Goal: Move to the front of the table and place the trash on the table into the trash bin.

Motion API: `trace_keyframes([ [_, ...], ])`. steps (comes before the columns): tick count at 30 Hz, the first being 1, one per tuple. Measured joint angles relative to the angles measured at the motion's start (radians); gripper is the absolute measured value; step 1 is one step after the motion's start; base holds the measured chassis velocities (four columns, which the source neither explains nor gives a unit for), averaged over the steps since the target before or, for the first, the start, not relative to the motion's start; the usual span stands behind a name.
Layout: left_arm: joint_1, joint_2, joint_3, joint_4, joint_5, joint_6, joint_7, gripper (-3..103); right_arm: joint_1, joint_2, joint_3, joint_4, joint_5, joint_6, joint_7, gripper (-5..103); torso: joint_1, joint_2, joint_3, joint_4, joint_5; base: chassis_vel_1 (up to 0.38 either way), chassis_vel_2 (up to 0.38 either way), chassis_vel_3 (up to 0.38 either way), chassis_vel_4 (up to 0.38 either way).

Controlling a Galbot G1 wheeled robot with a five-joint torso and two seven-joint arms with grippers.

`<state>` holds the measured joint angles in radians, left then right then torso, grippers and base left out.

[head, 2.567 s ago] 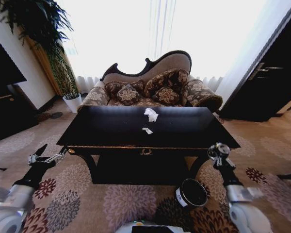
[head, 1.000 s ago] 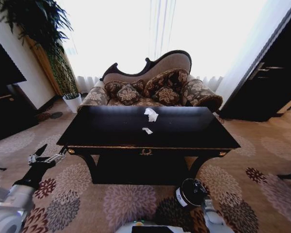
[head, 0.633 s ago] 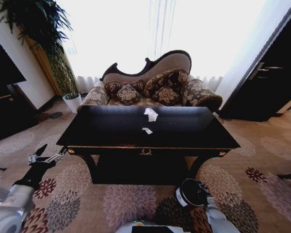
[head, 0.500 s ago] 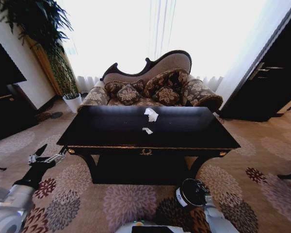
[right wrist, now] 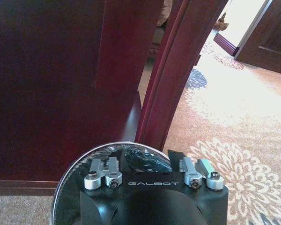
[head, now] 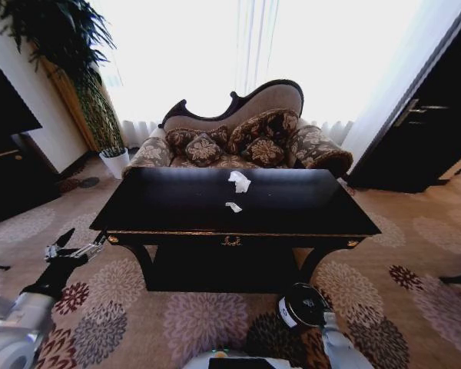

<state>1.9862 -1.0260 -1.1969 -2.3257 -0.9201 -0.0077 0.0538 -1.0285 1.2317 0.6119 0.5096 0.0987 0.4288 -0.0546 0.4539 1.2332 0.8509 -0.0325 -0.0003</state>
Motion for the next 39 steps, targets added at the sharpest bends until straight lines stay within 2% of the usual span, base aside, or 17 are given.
trace_keyframes([
  [2,0.0,0.0,0.0,0.0,0.0,0.0,0.0,100,-0.003,0.0,0.0,0.006,0.001,0.002,0.0,63,0.0,0.0,0.0,0.0,0.0,0.0,0.0,0.0,0.0],
  [4,0.0,0.0,0.0,0.0,0.0,0.0,0.0,100,-0.004,0.0,0.0,0.009,0.002,0.003,0.0,63,0.0,0.0,0.0,0.0,0.0,0.0,0.0,0.0,0.0],
  [7,0.0,0.0,0.0,0.0,0.0,0.0,0.0,100,-0.022,0.001,-0.003,0.034,0.004,0.017,0.0,80,0.0,0.0,0.0,0.0,0.0,0.0,0.0,0.0,0.0],
  [9,0.0,0.0,0.0,0.0,0.0,0.0,0.0,100,-0.03,0.002,-0.005,0.043,0.004,0.026,-0.001,80,0.0,0.0,0.0,0.0,0.0,0.0,0.0,0.0,0.0],
  [12,0.0,0.0,0.0,0.0,0.0,0.0,0.0,100,-0.077,0.01,-0.007,0.089,0.003,0.063,-0.003,95,0.0,0.0,0.0,0.0001,0.0,0.0,0.0,0.0,0.0],
  [14,0.0,0.0,0.0,0.0,0.0,0.0,0.0,100,-0.098,0.012,-0.008,0.113,0.007,0.07,-0.004,99,0.0,0.0,0.0,0.0001,0.0,0.0,0.0,0.0,0.0],
  [20,0.0,0.0,0.0,0.0,0.0,0.0,0.0,100,-0.262,0.034,-0.011,0.292,0.062,0.092,-0.007,100,0.0,0.0,0.0,-0.0005,-0.0001,0.0,0.0,0.0,0.0],
  [23,0.0,0.0,0.0,0.0,0.0,0.0,0.0,100,-0.33,0.046,-0.011,0.386,0.105,0.085,-0.015,100,0.0,0.0,0.0,0.0001,0.0,0.0,0.0,0.0,0.0],
  [25,0.0,0.0,0.0,0.0,0.0,0.0,0.0,100,-0.413,0.062,-0.011,0.502,0.161,0.071,-0.028,100,0.0,0.0,0.0,-0.0002,0.0,0.0,0.0,0.0,0.0],
  [27,0.0,0.0,0.0,0.0,0.0,0.0,0.0,100,-0.436,0.067,-0.009,0.54,0.177,0.07,-0.032,100,0.0,0.0,0.0,-0.0002,-0.0001,0.0,0.0,0.0,0.0],
  [31,0.0,0.0,0.0,0.0,0.0,0.0,0.0,100,-0.577,0.099,0.003,0.764,0.242,0.059,-0.051,100,0.0,0.0,0.0,0.0,-0.0001,0.0,0.0,0.0,0.0],
  [39,0.0,0.0,0.0,0.0,0.0,0.0,0.0,100,-0.763,0.145,0.051,1.024,0.244,0.081,-0.045,100,0.0,0.0,0.0,0.0,0.0001,0.0,0.0,0.0,0.0],
])
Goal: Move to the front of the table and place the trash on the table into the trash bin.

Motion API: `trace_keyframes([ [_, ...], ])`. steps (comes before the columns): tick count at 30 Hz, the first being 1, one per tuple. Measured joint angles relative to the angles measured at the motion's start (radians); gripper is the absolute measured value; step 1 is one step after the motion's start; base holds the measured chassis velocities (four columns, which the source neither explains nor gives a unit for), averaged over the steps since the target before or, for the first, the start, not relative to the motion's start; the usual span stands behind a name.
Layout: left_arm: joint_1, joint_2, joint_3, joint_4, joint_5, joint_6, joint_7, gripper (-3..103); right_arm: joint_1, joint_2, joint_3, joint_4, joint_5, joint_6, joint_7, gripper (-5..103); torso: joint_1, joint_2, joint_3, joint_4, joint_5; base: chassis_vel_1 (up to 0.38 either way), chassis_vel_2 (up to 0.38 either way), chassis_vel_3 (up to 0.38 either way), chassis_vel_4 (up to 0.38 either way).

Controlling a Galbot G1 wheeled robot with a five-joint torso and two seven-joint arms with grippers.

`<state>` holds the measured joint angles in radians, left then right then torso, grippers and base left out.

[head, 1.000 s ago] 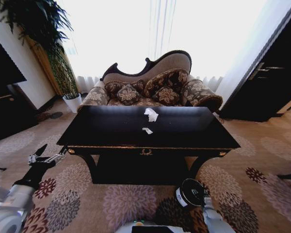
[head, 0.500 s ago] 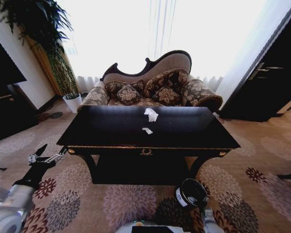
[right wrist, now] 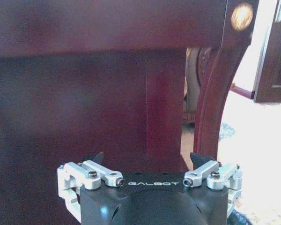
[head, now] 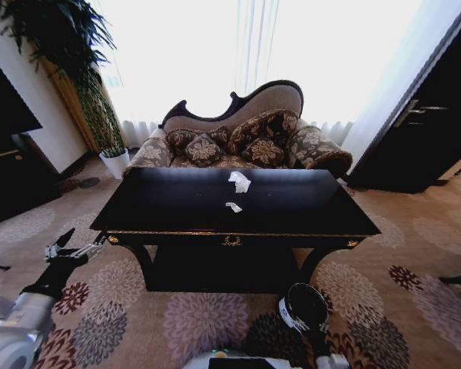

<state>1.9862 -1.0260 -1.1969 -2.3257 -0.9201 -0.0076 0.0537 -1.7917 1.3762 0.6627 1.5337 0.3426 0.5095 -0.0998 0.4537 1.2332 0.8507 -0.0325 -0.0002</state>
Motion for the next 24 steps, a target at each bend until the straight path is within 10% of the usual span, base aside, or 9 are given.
trace_keyframes([
  [16,0.0,0.0,0.0,0.0,0.0,0.0,0.0,100,-0.174,0.043,0.137,0.37,-0.046,0.043,0.037,100,0.0,0.0,0.0,0.0001,-0.0001,0.0,0.0,0.0,0.0],
  [24,0.0,0.0,0.0,0.0,0.0,0.0,0.0,100,-0.21,0.013,0.221,0.55,0.051,-0.052,0.045,100,0.0,0.0,0.0,0.0,0.0,0.0,0.0,0.0,0.0],
])
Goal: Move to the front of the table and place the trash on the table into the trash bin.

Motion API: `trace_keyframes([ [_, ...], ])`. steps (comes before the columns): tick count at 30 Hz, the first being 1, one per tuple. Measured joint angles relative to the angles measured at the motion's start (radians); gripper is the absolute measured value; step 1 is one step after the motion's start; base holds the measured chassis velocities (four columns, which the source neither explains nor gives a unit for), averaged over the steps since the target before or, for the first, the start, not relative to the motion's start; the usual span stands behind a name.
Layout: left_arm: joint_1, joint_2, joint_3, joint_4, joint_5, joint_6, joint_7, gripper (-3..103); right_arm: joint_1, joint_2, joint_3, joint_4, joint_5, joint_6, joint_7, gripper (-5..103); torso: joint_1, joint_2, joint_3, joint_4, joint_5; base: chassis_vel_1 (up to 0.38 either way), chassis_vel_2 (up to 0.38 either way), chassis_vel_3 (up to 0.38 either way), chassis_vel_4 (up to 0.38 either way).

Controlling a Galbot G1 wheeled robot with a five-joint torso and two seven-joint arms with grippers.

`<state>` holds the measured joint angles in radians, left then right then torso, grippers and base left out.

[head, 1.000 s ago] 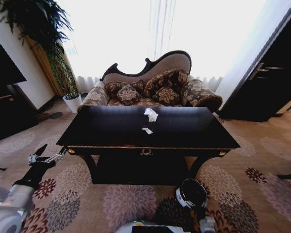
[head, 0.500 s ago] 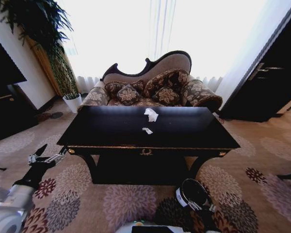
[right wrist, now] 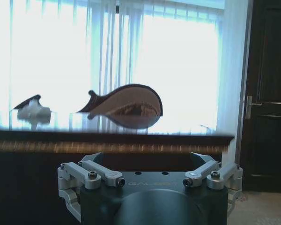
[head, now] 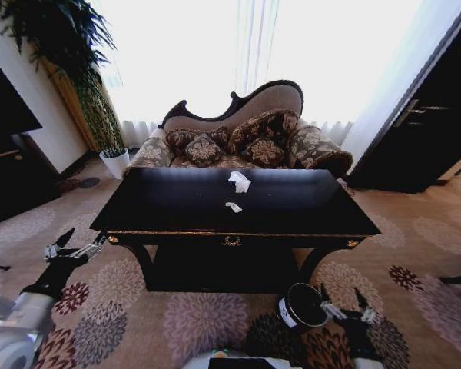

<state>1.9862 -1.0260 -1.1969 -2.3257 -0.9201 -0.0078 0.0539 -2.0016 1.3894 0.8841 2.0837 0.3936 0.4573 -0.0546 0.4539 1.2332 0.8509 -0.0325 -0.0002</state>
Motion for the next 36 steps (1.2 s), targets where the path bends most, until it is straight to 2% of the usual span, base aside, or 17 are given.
trace_keyframes([
  [7,0.0,0.0,0.0,0.0,0.0,0.0,0.0,100,0.022,-0.062,0.068,0.145,0.094,-0.141,0.002,100,0.0,0.0,0.0,0.0,0.0,0.0,0.0,0.0,0.0],
  [10,0.0,0.0,0.0,0.0,0.0,0.0,0.0,100,0.035,-0.083,0.077,0.162,0.1,-0.17,0.002,100,0.0,0.0,0.0,-0.0001,0.0001,0.0,0.0,0.0,0.0],
  [14,0.0,0.0,0.0,0.0,0.0,0.0,0.0,100,0.094,-0.165,0.072,0.195,0.105,-0.262,0.016,100,0.0,0.0,0.0,-0.0001,0.0002,0.0,0.0,0.0,0.0],
  [15,0.0,0.0,0.0,0.0,0.0,0.0,0.0,100,0.094,-0.165,0.072,0.195,0.105,-0.262,0.016,100,0.0,0.0,0.0,-0.0001,0.0002,0.0,0.0,0.0,0.0],
  [16,0.0,0.0,0.0,0.0,0.0,0.0,0.0,100,0.114,-0.207,0.067,0.205,0.112,-0.307,0.031,100,0.0,0.0,0.0,0.0,0.0001,0.0,0.0,0.0,0.0],
  [17,0.0,0.0,0.0,0.0,0.0,0.0,0.0,100,0.179,-0.342,0.055,0.229,0.164,-0.446,0.069,100,0.0,0.0,0.0,0.0,-0.0002,0.0,0.0,0.0,0.0],
  [20,0.0,0.0,0.0,0.0,0.0,0.0,0.0,100,0.265,-0.456,0.028,0.235,0.242,-0.584,0.112,100,0.0,0.0,0.0,0.0002,0.0003,0.0,0.0,0.0,0.0],
  [21,0.0,0.0,0.0,0.0,0.0,0.0,0.0,100,0.265,-0.456,0.028,0.235,0.242,-0.584,0.112,100,0.0,0.0,0.0,0.0002,0.0003,0.0,0.0,0.0,0.0],
  [24,0.0,0.0,0.0,0.0,0.0,0.0,0.0,100,0.366,-0.571,-0.01,0.238,0.375,-0.704,0.163,100,0.0,0.0,0.0,-0.0001,0.0002,0.0,0.0,0.0,0.0],
  [26,0.0,0.0,0.0,0.0,0.0,0.0,0.0,100,0.447,-0.661,-0.042,0.221,0.452,-0.759,0.19,100,0.0,0.0,0.0,0.0001,0.0,0.0,0.0,0.0,0.0],
  [27,0.0,0.0,0.0,0.0,0.0,0.0,0.0,100,0.447,-0.661,-0.042,0.221,0.452,-0.759,0.19,100,0.0,0.0,0.0,0.0001,0.0,0.0,0.0,0.0,0.0],
  [29,0.0,0.0,0.0,0.0,0.0,0.0,0.0,100,0.532,-0.766,-0.076,0.187,0.533,-0.804,0.21,100,0.0,0.0,0.0,0.0001,0.0,0.0,0.0,0.0,0.0],
  [30,0.0,0.0,0.0,0.0,0.0,0.0,0.0,100,0.532,-0.766,-0.076,0.187,0.533,-0.804,0.21,100,0.0,0.0,0.0,0.0001,0.0,0.0,0.0,0.0,0.0],
  [34,0.0,0.0,0.0,0.0,0.0,0.0,0.0,100,0.673,-0.929,-0.158,0.098,0.641,-0.847,0.231,100,0.0,0.0,0.0,0.0,-0.0001,0.0,0.0,0.0,0.0],
  [35,0.0,0.0,0.0,0.0,0.0,0.0,0.0,100,0.722,-0.959,-0.196,0.074,0.662,-0.854,0.235,100,0.0,0.0,0.0,-0.0001,0.0001,0.0,0.0,0.0,0.0],
  [36,0.0,0.0,0.0,0.0,0.0,0.0,0.0,100,0.722,-0.959,-0.196,0.074,0.662,-0.854,0.235,100,0.0,0.0,0.0,-0.0001,0.0001,0.0,0.0,0.0,0.0],
])
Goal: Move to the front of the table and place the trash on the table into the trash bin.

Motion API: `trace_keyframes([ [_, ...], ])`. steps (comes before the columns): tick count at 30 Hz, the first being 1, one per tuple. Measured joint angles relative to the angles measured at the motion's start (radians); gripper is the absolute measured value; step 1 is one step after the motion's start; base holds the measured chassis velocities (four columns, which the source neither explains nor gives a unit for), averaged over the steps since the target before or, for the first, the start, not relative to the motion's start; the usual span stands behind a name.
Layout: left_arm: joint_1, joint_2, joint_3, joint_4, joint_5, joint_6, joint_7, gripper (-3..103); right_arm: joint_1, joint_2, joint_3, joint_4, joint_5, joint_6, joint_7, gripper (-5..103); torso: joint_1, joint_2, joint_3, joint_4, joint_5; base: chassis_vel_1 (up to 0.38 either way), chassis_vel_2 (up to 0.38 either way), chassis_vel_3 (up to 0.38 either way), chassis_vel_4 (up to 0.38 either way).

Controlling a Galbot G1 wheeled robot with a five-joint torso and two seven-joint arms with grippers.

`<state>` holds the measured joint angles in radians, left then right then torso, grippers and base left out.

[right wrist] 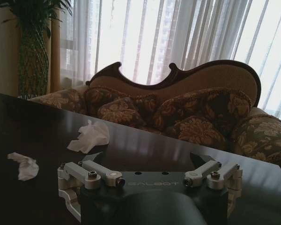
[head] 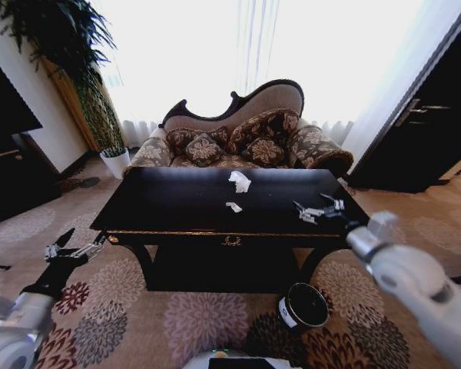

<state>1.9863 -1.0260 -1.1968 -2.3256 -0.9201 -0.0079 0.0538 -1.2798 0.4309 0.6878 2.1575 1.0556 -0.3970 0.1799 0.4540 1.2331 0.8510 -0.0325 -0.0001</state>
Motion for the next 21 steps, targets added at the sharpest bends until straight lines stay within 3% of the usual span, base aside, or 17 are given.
trace_keyframes([
  [4,0.0,0.0,0.0,0.0,0.0,0.0,0.0,100,0.274,-0.061,-0.244,-0.093,0.082,-0.021,0.027,100,0.0,0.0,0.0,0.0,-0.0001,0.0,0.0,0.0,0.0],
  [5,0.0,0.0,0.0,0.0,0.0,0.0,0.0,100,0.274,-0.061,-0.244,-0.093,0.082,-0.021,0.027,100,0.0,0.0,0.0,0.0,-0.0001,0.0,0.0,0.0,0.0],
  [8,0.0,0.0,0.0,0.0,0.0,0.0,0.0,100,0.554,-0.052,-0.516,-0.162,0.128,-0.036,0.053,100,0.0,0.0,0.0,-0.0002,-0.0003,0.0,0.0,0.0,0.0],
  [10,0.0,0.0,0.0,0.0,0.0,0.0,0.0,100,0.61,-0.043,-0.57,-0.176,0.136,-0.04,0.06,100,0.0,0.0,0.0,-0.0001,-0.0001,0.0,0.0,0.0,0.0],
  [12,0.0,0.0,0.0,0.0,0.0,0.0,0.0,100,0.835,0.009,-0.795,-0.237,0.169,-0.058,0.094,100,0.0,0.0,0.0,0.0,0.0001,0.0,0.0,0.0,0.0],
  [15,0.0,0.0,0.0,0.0,0.0,0.0,0.0,100,1.056,0.08,-0.989,-0.286,0.2,-0.08,0.129,100,0.0,0.0,0.0,0.0003,-0.0006,0.0,0.0,0.0,0.0],
  [21,0.0,0.0,0.0,0.0,0.0,0.0,0.0,100,1.204,0.156,-1.139,-0.334,0.22,-0.098,0.149,100,0.0,0.0,0.0,0.0003,-0.0005,0.0,0.0,0.0,0.0],
])
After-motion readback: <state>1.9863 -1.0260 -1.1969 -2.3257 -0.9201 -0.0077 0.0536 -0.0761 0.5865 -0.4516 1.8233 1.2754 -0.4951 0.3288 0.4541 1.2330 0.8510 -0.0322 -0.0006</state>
